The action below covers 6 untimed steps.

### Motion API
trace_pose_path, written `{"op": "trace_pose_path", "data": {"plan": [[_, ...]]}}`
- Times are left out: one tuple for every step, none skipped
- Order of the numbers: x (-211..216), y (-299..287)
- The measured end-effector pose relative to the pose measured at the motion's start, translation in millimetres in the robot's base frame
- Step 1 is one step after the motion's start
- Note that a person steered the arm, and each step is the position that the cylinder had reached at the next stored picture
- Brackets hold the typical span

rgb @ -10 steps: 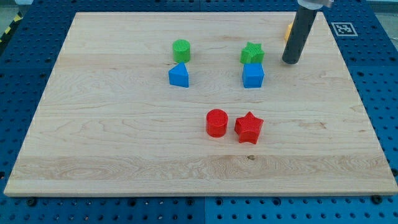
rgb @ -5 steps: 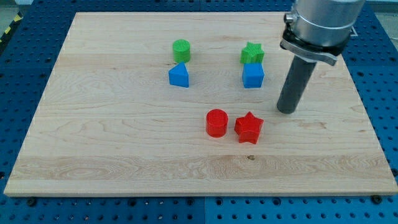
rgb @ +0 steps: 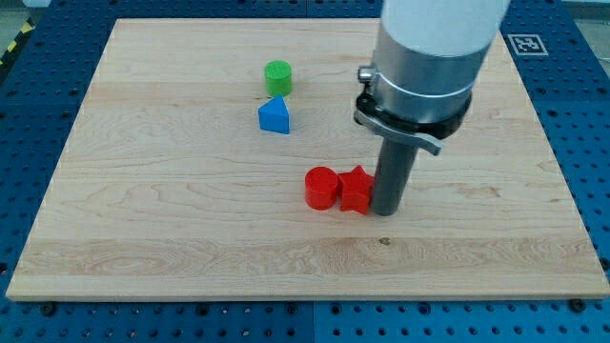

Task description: Move the red blocks towards the bottom left of the board

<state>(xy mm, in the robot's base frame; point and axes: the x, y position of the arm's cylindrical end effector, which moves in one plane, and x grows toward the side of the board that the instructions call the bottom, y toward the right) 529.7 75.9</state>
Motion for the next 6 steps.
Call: {"op": "trace_pose_path", "data": {"plan": [[-2, -7], [-12, 5], [-30, 27], [-40, 23], [-40, -1], [-37, -24]]}}
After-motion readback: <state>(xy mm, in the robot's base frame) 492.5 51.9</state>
